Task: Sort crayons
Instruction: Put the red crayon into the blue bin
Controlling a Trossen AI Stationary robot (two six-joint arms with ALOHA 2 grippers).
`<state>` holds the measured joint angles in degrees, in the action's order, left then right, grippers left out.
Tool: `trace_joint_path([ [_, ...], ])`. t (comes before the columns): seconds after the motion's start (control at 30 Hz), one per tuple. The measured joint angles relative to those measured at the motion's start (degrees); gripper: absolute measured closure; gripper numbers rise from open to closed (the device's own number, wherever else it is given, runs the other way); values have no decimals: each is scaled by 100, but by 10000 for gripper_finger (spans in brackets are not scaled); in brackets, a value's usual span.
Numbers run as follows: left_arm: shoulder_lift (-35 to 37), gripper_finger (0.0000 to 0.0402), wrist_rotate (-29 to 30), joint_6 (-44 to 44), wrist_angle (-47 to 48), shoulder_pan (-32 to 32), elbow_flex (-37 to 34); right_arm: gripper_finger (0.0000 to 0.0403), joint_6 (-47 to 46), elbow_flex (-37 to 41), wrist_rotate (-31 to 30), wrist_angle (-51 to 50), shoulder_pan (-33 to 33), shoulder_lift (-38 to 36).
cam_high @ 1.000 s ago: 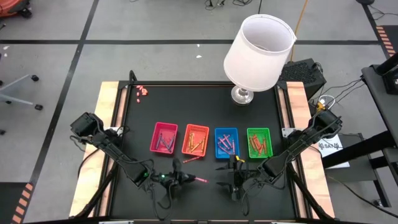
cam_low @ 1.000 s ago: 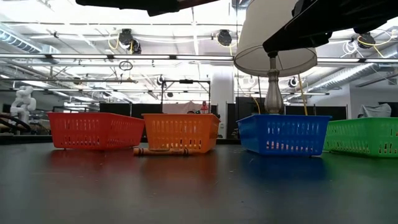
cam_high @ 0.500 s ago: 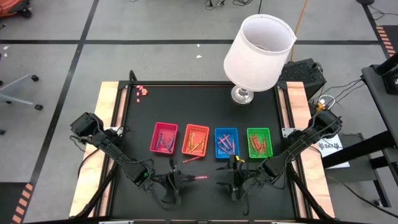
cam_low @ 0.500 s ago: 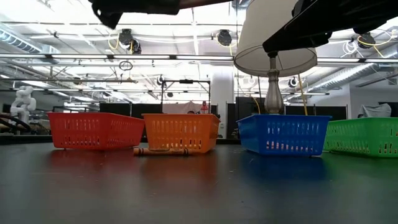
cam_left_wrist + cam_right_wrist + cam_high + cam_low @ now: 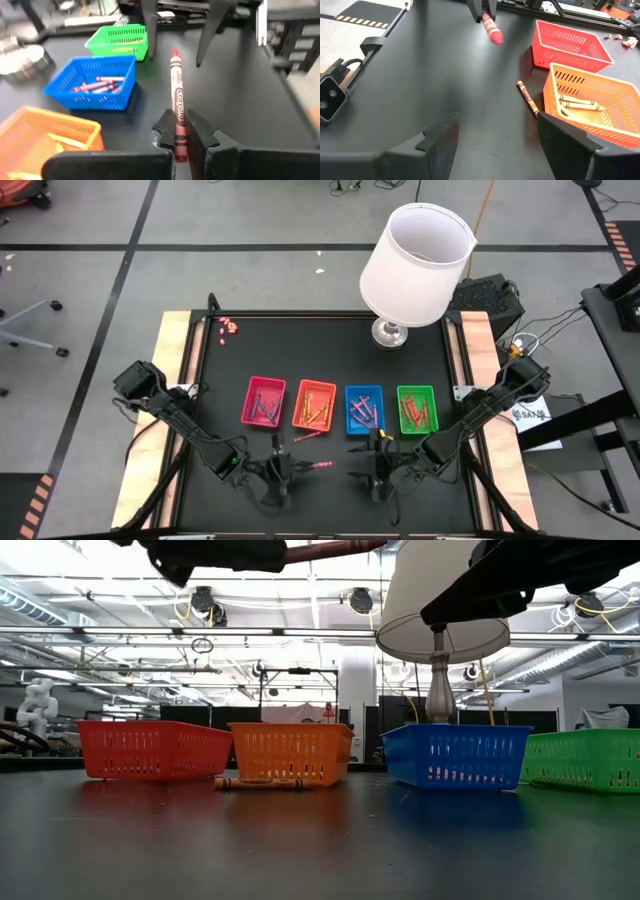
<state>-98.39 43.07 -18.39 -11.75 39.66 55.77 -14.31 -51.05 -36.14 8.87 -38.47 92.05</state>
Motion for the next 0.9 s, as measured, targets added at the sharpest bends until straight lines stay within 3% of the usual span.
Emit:
trace_joint_path([
  [0.33,-1,386,0,2303,24,-29,0,153,1,2,18,254,96,41],
  [0.73,-116,386,-109,2321,32,-118,2,139,1631,2,-137,2315,210,660],
  [0.9,-163,386,-120,2297,23,-114,2,149,1791,2,372,2514,344,804],
])
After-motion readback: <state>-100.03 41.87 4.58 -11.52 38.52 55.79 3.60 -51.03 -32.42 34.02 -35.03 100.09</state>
